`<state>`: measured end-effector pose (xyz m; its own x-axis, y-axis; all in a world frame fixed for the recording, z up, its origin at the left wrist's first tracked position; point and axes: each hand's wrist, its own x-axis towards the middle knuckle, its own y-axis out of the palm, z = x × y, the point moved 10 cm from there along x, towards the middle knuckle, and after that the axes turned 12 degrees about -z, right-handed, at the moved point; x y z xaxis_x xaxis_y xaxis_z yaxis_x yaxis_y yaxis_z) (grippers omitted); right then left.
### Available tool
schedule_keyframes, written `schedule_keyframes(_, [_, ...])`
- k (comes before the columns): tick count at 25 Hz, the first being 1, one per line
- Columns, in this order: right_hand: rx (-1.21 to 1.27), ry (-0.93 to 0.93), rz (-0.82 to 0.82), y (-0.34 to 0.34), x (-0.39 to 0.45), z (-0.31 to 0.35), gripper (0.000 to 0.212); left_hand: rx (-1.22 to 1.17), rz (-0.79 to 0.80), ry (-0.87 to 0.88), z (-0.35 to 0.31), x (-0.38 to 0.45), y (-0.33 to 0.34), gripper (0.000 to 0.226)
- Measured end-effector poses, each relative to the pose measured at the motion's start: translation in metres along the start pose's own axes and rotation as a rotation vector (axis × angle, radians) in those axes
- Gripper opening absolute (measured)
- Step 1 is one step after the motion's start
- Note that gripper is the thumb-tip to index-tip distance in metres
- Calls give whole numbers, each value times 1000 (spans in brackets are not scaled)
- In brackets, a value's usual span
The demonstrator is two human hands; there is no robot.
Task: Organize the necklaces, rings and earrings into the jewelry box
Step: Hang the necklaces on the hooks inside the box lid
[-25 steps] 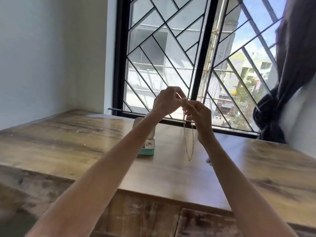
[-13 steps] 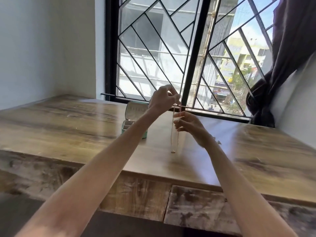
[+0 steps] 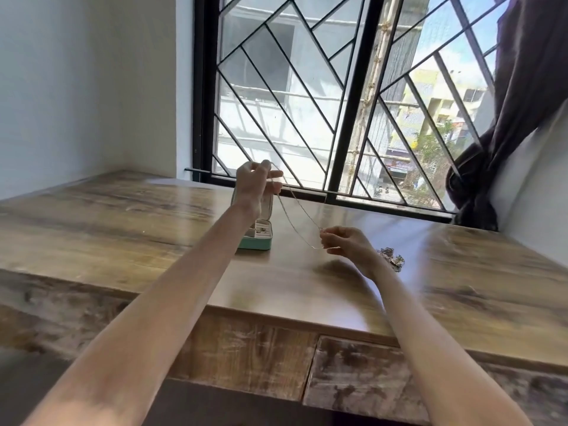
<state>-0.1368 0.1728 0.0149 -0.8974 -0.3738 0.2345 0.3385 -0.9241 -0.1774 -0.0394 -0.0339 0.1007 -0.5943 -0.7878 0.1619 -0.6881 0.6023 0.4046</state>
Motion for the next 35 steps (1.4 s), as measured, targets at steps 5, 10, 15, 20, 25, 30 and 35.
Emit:
schedule_keyframes(5, [444, -25, -40, -4, 4, 23, 23, 77, 178, -183, 43, -4, -10, 9])
schedule_keyframes(10, [409, -152, 55, 15, 13, 73, 15, 391, 463, -142, 78, -28, 7, 8])
schedule_keyframes(15, [227, -211, 135, 30, 12, 95, 22, 411, 486, 151, 30, -29, 39, 34])
schedule_keyframes(20, [118, -275, 105, 22, 0, 108, 38, 439, 582, 525, -18, -54, 64, 26])
schedule_keyframes(25, [100, -266, 76, 6, -21, 136, 31, 281, 549, 476, -43, -75, 65, 20])
schedule_keyframes(30, [119, -216, 80, -7, -31, 146, 14, 318, 608, 318, -50, -87, 70, 18])
schedule_keyframes(35, [69, -150, 121, 1, -22, 114, 14, 453, 539, 293, -20, -66, 59, 21])
